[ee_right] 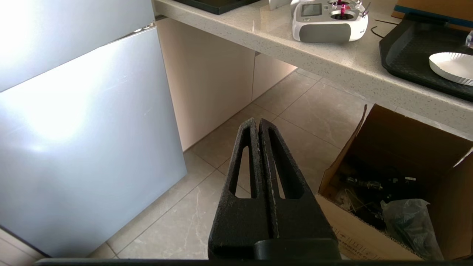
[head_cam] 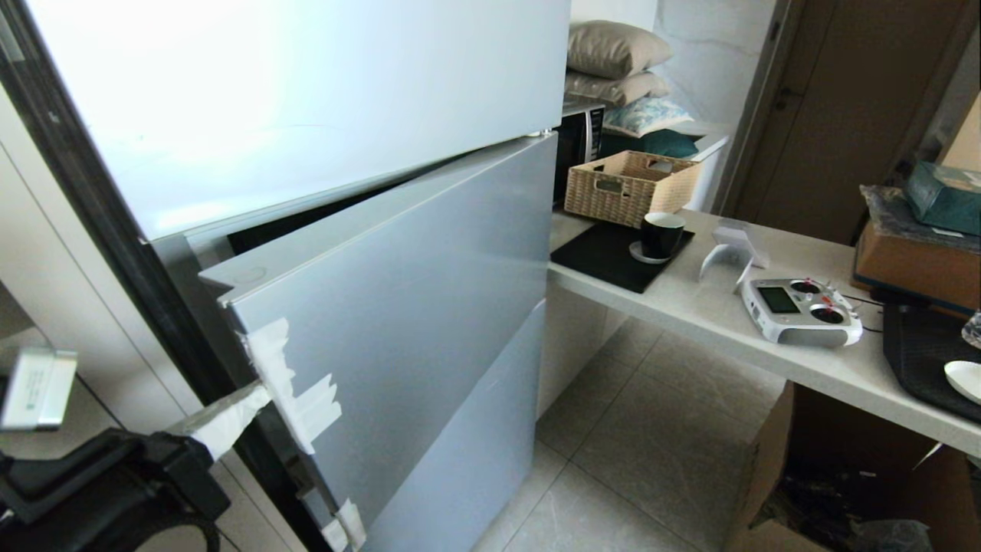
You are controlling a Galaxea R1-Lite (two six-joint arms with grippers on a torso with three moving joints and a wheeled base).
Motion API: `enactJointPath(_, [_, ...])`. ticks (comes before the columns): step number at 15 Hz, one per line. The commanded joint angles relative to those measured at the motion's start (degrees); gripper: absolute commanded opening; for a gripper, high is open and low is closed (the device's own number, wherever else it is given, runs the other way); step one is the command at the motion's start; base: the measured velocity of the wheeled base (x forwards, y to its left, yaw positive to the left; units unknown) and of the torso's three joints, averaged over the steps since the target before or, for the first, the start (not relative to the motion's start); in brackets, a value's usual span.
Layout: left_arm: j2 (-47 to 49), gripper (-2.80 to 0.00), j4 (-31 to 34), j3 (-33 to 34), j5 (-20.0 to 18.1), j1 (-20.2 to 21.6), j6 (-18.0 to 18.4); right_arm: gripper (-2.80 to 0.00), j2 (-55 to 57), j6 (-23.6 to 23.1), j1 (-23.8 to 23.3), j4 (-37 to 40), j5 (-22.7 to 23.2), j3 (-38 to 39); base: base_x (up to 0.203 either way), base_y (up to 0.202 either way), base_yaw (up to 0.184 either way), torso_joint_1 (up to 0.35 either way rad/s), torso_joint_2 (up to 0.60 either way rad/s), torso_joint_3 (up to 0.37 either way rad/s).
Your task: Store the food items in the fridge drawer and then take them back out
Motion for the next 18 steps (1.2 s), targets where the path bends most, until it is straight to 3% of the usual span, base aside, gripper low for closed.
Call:
enactJointPath(1, [-0.39, -2.8, -0.45, 0.03, 0.1, -1.0, -0.08, -2.8, 0.06, 0.01, 0.04, -0.01, 0.01, 0.0, 0.0, 0.0, 0.0, 0.0, 0.0, 0.0])
enactJointPath(5, [-1.05, -2.8, -0.46, -0.34, 0.05, -6.33, -0.18, -2.8, 0.06, 0.01, 0.04, -0.01, 0.01, 0.0, 0.0, 0.0, 0.0, 0.0, 0.0, 0.0])
enactJointPath(8, [-0.46, -2.8, -0.4, -1.55, 0.11, -14.2, -1.45, -2.8, 0.06, 0.01, 0.04, -0.01, 0.01, 0.0, 0.0, 0.0, 0.0, 0.0, 0.0, 0.0])
enactJointPath(10, [-1.17, -2.8, -0.36, -1.34, -1.54, -17.13, -2.06, -2.8, 0.06, 0.01, 0.04, -0.01, -0.05, 0.0, 0.0, 0.0, 0.0, 0.0, 0.0, 0.0])
enactJointPath(12, [-1.3, -2.8, -0.36, -1.29, -5.01, -17.37, -2.04, -2.8, 0.06, 0.01, 0.04, -0.01, -0.03, 0.07, 0.0, 0.0, 0.0, 0.0, 0.0, 0.0])
enactJointPath(14, [-1.38, -2.8, -0.36, -1.29, -5.62, -17.37, -1.92, -2.8, 0.06, 0.01, 0.04, -0.01, 0.01, 0.0, 0.0, 0.0, 0.0, 0.0, 0.0, 0.0])
enactJointPath(16, [-1.67, -2.8, -0.31, -1.63, -3.91, -17.01, -1.45, -2.8, 0.06, 0.01, 0.04, -0.01, 0.01, 0.0, 0.0, 0.0, 0.0, 0.0, 0.0, 0.0])
enactJointPath(18, [-3.8, -2.8, -0.12, -2.39, 1.3, -16.56, -0.81, -2.8, 0.06, 0.01, 0.04, -0.01, -0.08, 0.0, 0.0, 0.0, 0.0, 0.0, 0.0, 0.0])
